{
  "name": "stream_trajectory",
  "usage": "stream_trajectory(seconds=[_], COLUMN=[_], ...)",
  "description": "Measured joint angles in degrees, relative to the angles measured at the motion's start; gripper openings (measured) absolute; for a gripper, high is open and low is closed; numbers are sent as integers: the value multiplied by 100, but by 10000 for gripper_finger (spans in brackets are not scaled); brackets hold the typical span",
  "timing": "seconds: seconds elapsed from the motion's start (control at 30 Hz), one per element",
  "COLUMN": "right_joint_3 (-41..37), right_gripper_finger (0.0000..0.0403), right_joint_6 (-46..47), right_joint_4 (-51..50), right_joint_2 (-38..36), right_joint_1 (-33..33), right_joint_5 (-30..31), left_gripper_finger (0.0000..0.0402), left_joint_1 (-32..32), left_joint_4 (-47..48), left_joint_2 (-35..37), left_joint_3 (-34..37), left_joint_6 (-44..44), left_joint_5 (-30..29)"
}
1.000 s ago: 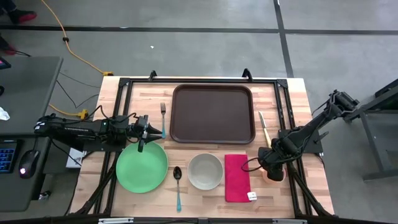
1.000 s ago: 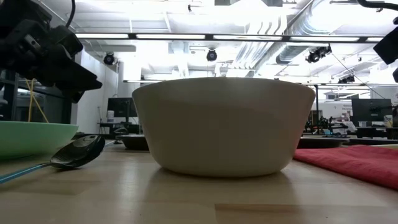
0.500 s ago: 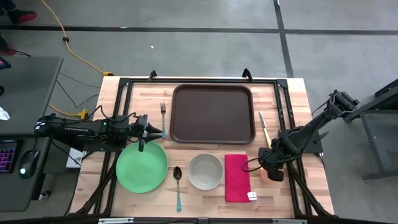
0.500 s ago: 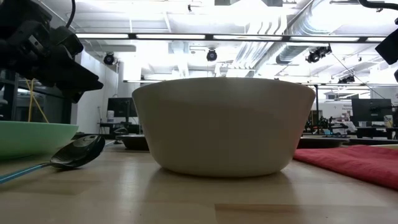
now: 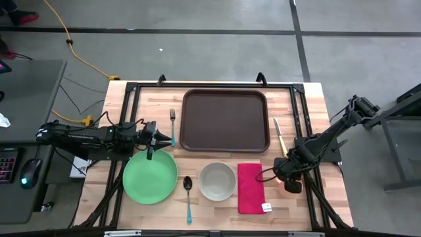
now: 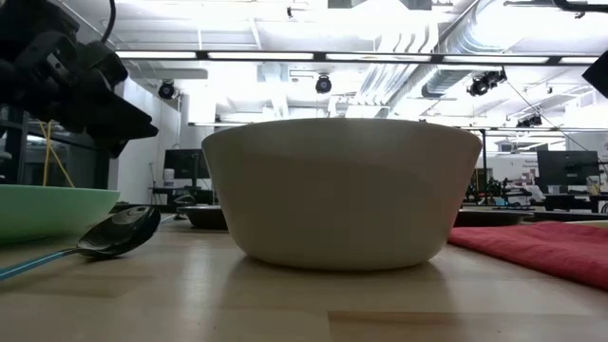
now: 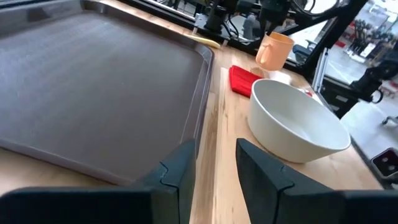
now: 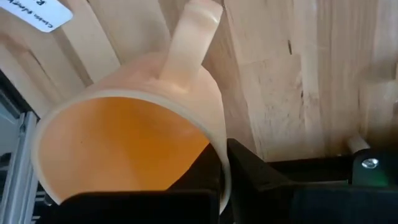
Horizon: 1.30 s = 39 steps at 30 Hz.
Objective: Set up tray
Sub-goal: Put the orange mug on the brown tray
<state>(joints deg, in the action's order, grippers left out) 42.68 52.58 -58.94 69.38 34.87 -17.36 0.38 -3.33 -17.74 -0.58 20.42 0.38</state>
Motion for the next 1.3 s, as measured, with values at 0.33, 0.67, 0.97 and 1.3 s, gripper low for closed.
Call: stream_trajectory(seconds=[0.33,0.67,0.97,1.3], right_joint_3=[918,2022,3012,4286], right_gripper_finger=[0,0,0,0], right_joint_6=[-2,-308,-1249,-2805], right_joint_4=[-463,-1396,-2040,-2536], right_joint_2=[0,6,574,1747], right_joint_1=[-187,-674,-1342,-2054], right_joint_5=[369,814,972,1156], left_gripper_finger=[145,145,145,145], left_joint_1=[-1,0,-1,-2], left_joint_4=[9,-24,-44,-46], left_joint_2=[-4,-2,-2,-2], left_joint_3=[-163,-326,-339,-350], left_joint_6=[239,241,241,241], left_joint_5=[-270,-459,-459,-459])
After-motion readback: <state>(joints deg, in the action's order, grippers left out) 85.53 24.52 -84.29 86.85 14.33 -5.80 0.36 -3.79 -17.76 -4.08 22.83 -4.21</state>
